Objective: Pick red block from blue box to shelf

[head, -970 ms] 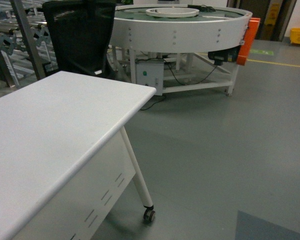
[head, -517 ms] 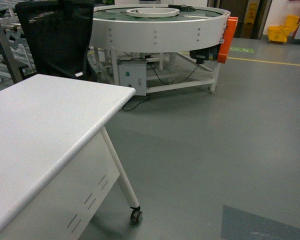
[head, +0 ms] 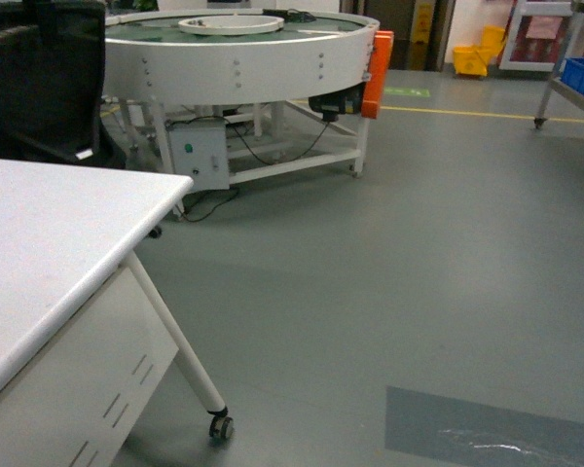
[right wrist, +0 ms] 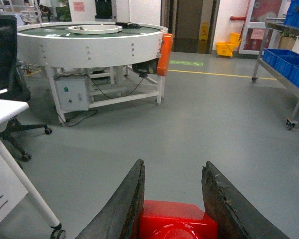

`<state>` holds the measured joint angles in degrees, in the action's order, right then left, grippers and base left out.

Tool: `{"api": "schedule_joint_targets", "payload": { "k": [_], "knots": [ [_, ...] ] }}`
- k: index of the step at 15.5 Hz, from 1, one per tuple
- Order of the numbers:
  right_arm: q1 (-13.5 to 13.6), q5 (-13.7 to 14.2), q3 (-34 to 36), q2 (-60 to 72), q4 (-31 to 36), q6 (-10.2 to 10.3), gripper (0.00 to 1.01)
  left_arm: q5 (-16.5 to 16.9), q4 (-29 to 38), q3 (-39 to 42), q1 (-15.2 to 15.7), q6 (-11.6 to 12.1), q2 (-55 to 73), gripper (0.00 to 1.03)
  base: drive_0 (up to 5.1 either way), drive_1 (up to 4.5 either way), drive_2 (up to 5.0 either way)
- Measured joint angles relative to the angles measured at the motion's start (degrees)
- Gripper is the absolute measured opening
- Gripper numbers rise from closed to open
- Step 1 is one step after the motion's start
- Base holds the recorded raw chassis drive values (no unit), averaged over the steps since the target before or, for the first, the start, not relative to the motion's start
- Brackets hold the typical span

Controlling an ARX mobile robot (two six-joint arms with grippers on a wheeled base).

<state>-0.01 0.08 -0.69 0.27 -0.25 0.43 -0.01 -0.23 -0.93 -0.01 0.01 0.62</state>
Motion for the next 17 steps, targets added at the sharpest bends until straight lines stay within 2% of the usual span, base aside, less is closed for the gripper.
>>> {"api": "schedule_joint_targets", "payload": {
  "k": [14, 17],
  "knots": [
    [0.0, 0.0, 0.0, 0.0, 0.0, 0.0, 0.28, 0.02, 0.02, 0.0, 0.0, 0.0, 0.0, 0.98, -1.5, -1.53, -1.5],
    [0.0, 0.02, 0.0, 0.0, 0.24, 0.0, 0.28, 0.0, 0.17, 0.0, 0.0, 0.0, 0.0, 0.98, 0.1, 2.75, -2.6]
  ]
}}
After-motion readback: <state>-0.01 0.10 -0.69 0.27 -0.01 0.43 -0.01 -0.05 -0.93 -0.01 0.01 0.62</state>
